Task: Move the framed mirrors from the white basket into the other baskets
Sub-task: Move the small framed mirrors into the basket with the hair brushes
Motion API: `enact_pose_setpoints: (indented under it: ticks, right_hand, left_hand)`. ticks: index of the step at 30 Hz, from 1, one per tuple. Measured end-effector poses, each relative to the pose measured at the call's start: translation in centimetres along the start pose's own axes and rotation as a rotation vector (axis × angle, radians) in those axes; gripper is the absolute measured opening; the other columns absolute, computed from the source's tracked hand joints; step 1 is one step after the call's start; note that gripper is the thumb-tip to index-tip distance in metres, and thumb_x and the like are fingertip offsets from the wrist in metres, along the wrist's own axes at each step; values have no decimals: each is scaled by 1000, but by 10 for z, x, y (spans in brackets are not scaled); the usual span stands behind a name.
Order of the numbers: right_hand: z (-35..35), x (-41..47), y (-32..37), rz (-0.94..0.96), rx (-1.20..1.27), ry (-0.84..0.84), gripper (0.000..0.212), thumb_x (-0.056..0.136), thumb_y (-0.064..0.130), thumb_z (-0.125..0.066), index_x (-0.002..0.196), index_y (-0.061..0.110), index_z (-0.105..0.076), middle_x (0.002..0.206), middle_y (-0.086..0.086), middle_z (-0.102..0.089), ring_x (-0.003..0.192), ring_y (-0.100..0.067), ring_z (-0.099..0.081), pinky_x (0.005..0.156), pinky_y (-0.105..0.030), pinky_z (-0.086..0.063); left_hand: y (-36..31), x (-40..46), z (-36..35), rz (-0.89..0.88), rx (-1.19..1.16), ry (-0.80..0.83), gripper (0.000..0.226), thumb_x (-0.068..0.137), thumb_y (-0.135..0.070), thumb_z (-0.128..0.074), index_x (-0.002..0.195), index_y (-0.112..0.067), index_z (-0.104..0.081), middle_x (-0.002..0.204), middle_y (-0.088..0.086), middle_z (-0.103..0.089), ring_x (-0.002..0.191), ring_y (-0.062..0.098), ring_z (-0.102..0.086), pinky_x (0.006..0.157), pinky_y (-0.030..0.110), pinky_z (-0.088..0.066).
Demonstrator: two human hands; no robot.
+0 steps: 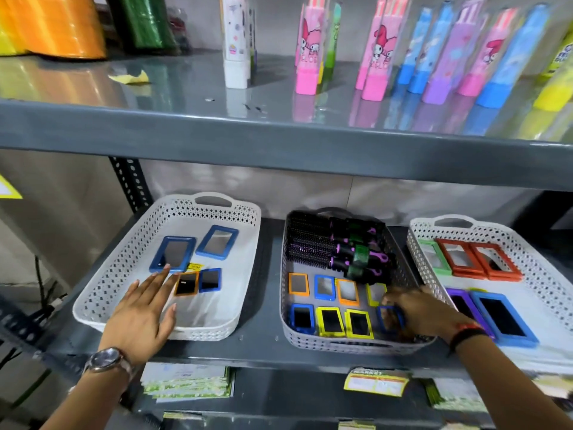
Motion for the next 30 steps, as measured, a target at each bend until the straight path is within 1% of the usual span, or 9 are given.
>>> enact_pose_setpoints:
  ticks: [2,4,7,9,10,13,18,26,30]
  right_hand:
    - [-5,3,2,2,-11,-11,21,77,23,-57,68,37,-44,70,20,-47,91,-12,-60,82,-29,-32]
    - [-8,5,4,9,2,-7,29,77,22,-59,62,40,-42,70,20,-48,85,-9,-56,87,-30,-34]
    - [-10,5,6,11,33,0,26,78,27,-58,67,42,-40,90,13,-59,97,-13,-60,95,-31,-36]
    - [-11,6,7,1,-13,-4,10,81,32,-56,83,39,-50,106,7,-63,105,-15,-59,99,-33,-34]
    - [-13,6,6,-4,-37,-9,11,82,34,-55,92,35,-55,111,7,-63,107,-15,-58,100,-33,-33]
    - [-15,10,4,-10,-74,-33,25,81,37,-55,103,28,-59,115,5,-63,108,-15,-58,99,-31,-37]
    - [-17,11,2,-29,-95,-3,28,83,39,-55,108,28,-57,118,5,-61,111,-15,-57,100,-32,-34]
    - [-11,6,7,-44,-91,35,29,87,29,-53,115,24,-54,125,2,-60,115,-17,-55,100,-30,-35]
    - [36,-2,28,-110,-48,11,48,83,22,-64,127,20,-48,133,-1,-55,119,-19,-53,100,-30,-41]
  left_hand:
    - [-1,-1,0,-3,3,-5,72,96,-45,-8,117,6,-53,117,28,-58,99,41,-59,95,41,-23]
    - [-1,-1,0,-5,8,-9,72,96,-45,-8,117,6,-54,117,27,-58,98,41,-59,94,41,-23]
    - [-2,-2,1,-8,14,-15,71,96,-45,-8,117,5,-53,116,27,-58,98,41,-59,94,41,-23]
    - [-2,-1,1,-6,15,-17,70,96,-44,-8,117,5,-53,116,27,-58,98,41,-59,94,41,-23]
    - [-1,-1,1,-5,12,-18,70,96,-44,-8,118,5,-52,117,27,-57,98,41,-59,95,41,-23]
    - [-1,-1,0,-1,3,-12,70,96,-45,-8,119,5,-52,120,26,-56,100,40,-58,95,41,-23]
    - [-2,0,2,-6,9,-21,71,96,-44,-7,118,6,-53,119,26,-57,98,40,-59,95,40,-23]
    - [-2,0,3,5,-2,-10,71,96,-44,-7,118,6,-53,117,26,-58,98,40,-60,95,39,-23]
    - [-3,1,6,20,-24,-2,72,96,-44,-7,117,5,-55,118,25,-58,98,39,-60,96,39,-24]
Point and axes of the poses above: each hand's wrist, its own x-axis towards the middle knuckle, its own z-axis out of the back of the hand, y = z × x, the point moved 10 cm from there along x, towards the middle knuckle
